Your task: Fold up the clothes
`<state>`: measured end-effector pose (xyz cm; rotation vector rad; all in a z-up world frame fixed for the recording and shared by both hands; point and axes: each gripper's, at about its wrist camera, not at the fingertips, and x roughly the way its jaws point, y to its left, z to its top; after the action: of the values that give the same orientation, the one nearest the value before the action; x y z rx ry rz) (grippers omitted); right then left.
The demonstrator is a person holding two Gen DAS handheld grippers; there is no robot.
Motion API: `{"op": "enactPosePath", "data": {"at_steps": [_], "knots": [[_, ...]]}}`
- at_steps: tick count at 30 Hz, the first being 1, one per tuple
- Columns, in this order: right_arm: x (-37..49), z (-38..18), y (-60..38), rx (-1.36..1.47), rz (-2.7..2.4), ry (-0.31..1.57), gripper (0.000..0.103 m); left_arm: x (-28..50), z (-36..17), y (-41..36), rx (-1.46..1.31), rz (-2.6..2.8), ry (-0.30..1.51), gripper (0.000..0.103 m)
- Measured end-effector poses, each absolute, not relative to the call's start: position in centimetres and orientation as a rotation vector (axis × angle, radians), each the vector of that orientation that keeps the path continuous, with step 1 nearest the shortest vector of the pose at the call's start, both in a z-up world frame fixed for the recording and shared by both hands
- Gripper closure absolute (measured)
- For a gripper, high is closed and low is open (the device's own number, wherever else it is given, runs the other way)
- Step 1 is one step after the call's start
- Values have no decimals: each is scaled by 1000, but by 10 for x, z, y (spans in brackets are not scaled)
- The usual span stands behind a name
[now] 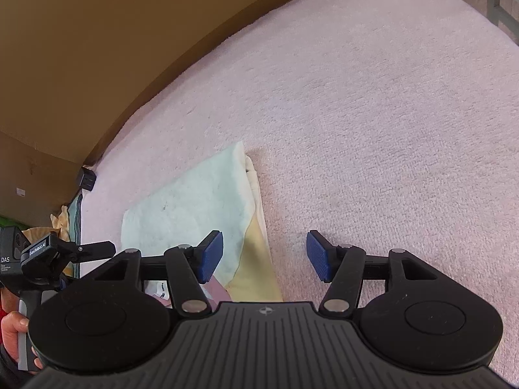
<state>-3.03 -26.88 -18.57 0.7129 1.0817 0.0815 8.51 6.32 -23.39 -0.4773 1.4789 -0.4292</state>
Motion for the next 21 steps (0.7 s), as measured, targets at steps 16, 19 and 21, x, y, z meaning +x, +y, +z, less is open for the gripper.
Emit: {"op": "enactPosePath", "data": {"at_steps": [16, 19, 21], "knots": [[-22, -194, -272, 808, 161, 1117, 43, 100, -232, 69, -437, -520, 1512, 0], [-19, -194, -272, 786, 195, 1135, 43, 105, -231, 68, -409, -547, 1522, 0], [-16, -193, -271, 766, 218, 1143, 41, 106, -229, 66, -382, -562, 1521, 0]]}}
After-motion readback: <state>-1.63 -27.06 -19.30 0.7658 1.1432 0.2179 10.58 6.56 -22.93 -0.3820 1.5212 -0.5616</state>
